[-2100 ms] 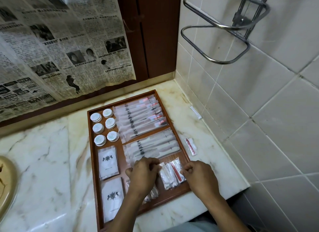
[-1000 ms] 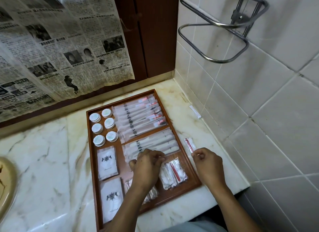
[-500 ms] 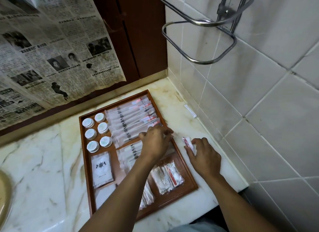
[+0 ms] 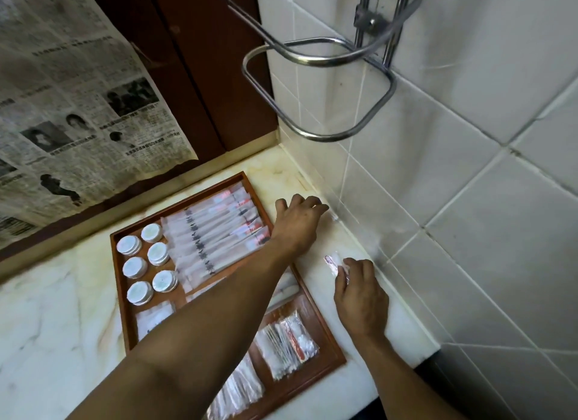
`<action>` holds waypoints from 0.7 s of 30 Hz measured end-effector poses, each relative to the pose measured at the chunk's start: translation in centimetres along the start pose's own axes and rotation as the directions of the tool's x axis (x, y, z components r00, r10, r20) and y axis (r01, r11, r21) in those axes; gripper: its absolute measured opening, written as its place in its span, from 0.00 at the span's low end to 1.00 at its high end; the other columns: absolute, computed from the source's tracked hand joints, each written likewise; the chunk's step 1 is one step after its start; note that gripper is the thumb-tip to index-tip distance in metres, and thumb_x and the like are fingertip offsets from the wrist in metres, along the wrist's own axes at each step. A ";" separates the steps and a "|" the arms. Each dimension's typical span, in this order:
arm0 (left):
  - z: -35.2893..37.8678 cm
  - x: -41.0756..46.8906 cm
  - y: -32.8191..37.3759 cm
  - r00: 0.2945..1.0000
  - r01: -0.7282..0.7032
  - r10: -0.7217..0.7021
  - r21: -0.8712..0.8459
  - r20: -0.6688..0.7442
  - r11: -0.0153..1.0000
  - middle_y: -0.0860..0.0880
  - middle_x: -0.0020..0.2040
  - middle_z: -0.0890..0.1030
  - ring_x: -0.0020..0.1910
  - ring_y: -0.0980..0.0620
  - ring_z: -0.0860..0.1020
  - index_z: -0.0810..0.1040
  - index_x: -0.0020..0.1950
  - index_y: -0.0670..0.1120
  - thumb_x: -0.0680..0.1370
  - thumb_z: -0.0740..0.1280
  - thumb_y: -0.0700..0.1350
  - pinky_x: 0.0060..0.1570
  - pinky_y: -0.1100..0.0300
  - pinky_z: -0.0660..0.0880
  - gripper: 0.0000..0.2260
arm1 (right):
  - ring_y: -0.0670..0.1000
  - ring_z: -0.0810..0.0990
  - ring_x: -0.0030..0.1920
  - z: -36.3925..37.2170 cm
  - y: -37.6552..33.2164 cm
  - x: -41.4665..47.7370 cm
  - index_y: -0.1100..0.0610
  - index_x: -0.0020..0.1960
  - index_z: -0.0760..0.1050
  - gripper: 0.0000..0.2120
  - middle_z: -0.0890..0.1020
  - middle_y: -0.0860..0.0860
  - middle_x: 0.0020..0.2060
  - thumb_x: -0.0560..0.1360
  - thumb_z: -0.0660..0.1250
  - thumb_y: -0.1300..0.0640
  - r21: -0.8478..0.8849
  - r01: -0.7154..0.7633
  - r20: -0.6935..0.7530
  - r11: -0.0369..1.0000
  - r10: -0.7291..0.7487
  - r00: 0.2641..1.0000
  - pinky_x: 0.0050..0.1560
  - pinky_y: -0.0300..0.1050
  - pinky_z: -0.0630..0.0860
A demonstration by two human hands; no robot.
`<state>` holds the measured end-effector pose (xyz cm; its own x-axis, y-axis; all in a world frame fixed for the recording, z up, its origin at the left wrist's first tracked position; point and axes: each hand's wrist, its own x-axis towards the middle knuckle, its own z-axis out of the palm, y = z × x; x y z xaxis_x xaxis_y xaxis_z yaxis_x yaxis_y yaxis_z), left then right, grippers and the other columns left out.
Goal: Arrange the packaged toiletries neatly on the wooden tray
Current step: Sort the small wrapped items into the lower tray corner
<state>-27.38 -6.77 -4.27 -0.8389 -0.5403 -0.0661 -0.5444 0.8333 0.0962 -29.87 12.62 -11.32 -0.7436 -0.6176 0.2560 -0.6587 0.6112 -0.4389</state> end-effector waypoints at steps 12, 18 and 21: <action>2.2 1.9 -0.7 0.980 -0.178 0.189 0.161 -0.056 0.971 0.50 0.51 0.77 0.53 0.45 0.74 0.79 0.59 0.51 0.77 0.64 0.39 0.52 0.47 0.59 0.13 | 0.54 0.80 0.40 0.1 0.1 0.0 0.54 0.56 0.78 0.09 0.76 0.51 0.48 0.79 0.65 0.51 -0.042 0.006 0.033 0.999 -0.005 0.999 0.30 0.49 0.76; 2.7 0.5 -0.6 0.991 -0.123 0.129 0.126 -0.039 0.984 0.45 0.52 0.76 0.54 0.42 0.73 0.78 0.56 0.44 0.78 0.62 0.38 0.55 0.46 0.59 0.09 | 0.55 0.80 0.38 0.1 0.1 0.1 0.54 0.53 0.79 0.06 0.76 0.51 0.48 0.80 0.64 0.54 -0.013 -0.006 0.001 1.000 0.006 1.000 0.29 0.50 0.75; 2.3 -0.3 -0.9 0.989 -0.123 0.132 0.126 -0.062 0.984 0.44 0.53 0.75 0.55 0.41 0.72 0.79 0.55 0.43 0.78 0.62 0.38 0.54 0.45 0.61 0.09 | 0.56 0.79 0.37 0.0 0.2 0.1 0.54 0.51 0.78 0.05 0.76 0.51 0.47 0.80 0.64 0.55 0.013 -0.012 -0.011 1.000 0.012 1.000 0.28 0.49 0.75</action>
<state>-26.63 -7.04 -6.65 -0.9018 -0.4321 0.0085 -0.4321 0.9015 -0.0220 -30.11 12.64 -11.38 -0.7529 -0.6046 0.2600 -0.6481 0.6122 -0.4529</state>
